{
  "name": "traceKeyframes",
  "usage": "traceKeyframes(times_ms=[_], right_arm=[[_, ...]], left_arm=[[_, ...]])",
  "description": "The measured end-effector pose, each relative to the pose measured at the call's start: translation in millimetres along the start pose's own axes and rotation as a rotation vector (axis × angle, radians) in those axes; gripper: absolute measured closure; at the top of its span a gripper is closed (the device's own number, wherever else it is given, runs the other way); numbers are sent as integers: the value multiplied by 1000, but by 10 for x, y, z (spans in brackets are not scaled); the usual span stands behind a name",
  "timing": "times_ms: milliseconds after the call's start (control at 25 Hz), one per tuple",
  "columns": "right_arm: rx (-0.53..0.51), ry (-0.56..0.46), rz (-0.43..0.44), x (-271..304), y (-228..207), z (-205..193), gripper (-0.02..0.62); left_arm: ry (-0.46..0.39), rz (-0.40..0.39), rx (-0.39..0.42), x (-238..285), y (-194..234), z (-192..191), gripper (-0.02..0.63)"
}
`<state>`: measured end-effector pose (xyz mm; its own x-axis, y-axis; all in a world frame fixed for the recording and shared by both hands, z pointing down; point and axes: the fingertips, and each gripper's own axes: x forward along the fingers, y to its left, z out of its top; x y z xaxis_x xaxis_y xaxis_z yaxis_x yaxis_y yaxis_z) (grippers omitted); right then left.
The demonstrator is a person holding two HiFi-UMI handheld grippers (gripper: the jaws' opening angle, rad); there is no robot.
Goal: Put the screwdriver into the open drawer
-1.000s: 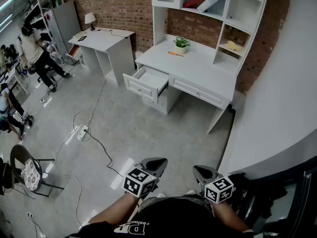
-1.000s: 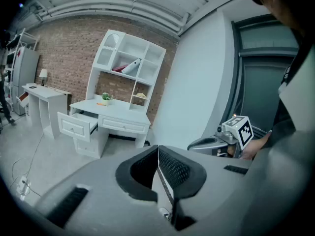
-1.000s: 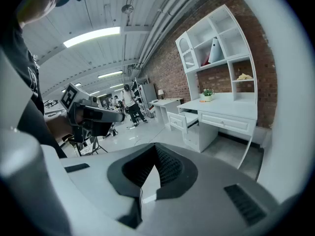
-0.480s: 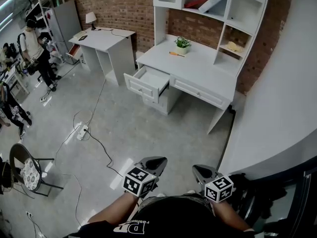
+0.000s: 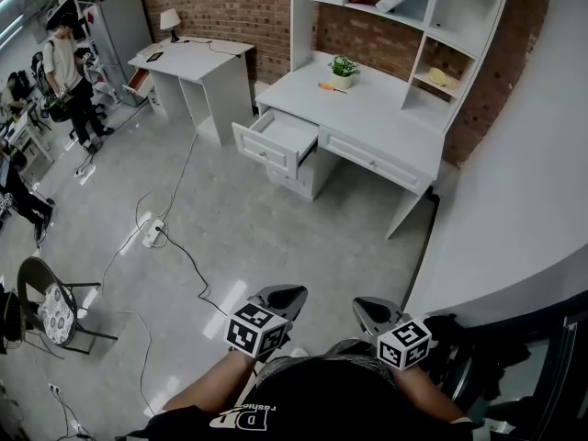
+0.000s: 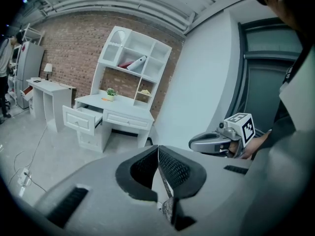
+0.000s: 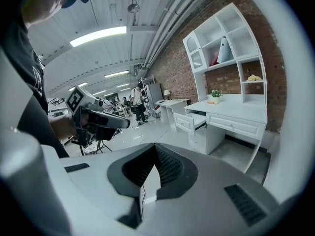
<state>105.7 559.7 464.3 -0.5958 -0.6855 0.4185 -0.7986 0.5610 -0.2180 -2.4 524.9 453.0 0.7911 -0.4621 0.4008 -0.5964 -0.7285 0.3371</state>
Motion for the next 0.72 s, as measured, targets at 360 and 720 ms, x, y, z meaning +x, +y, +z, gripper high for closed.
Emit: traceKeyframes(times_ms=[360,720], right_arm=[[48,17,17,183,-130,-13,591],[72,1,49,550,-552,185,591]], left_arm=[[-4,31,-26,34,156,-38,586],[-11,80,-24,315,483,197,586]])
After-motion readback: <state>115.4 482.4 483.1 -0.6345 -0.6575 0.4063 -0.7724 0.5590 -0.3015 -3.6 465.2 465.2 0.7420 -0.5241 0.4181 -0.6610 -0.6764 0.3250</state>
